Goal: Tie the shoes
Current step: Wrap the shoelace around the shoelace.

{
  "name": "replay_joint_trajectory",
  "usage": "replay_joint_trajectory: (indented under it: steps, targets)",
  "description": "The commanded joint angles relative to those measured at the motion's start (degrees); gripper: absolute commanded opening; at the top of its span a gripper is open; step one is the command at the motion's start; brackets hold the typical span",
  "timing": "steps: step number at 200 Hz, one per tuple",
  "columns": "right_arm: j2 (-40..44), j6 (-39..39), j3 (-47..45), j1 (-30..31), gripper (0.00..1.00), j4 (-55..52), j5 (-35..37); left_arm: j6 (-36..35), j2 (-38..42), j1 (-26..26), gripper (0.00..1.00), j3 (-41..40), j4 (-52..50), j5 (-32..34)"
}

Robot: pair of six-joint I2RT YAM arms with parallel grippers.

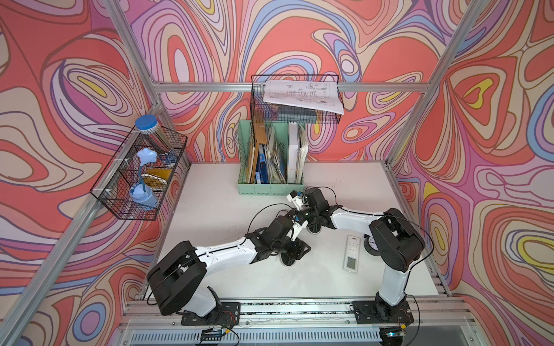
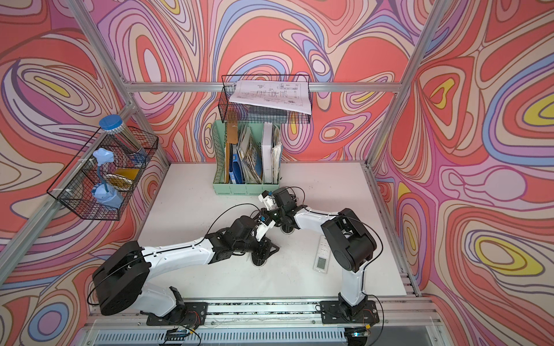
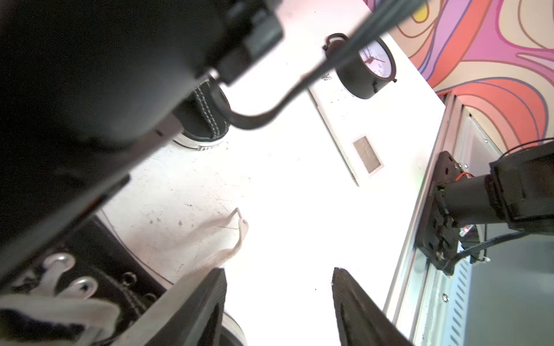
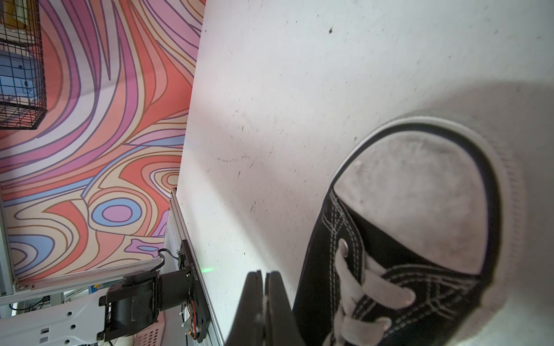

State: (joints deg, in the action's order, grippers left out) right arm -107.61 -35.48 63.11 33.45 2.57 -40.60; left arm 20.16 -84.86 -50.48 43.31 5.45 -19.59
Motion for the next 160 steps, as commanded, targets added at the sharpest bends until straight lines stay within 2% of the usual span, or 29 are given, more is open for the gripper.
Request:
replay_joint_trajectory:
  steps: [1, 49, 160]
  targets:
    - [-1.39, 0.60, 1.66, -0.14, 0.00, 0.16, -0.76, 0.11, -0.14, -1.82, 0.64, -0.14, 0.19, -3.00]
    - [-1.80, 0.45, 1.91, -0.20, 0.00, 0.29, -1.07, -1.31, -1.45, -4.77, 0.67, 2.61, -0.58, -3.24]
    - [-2.34, 0.43, 1.85, -0.23, 0.00, 0.79, -1.19, -4.23, 5.27, -4.99, 0.81, 4.73, -6.96, -2.29]
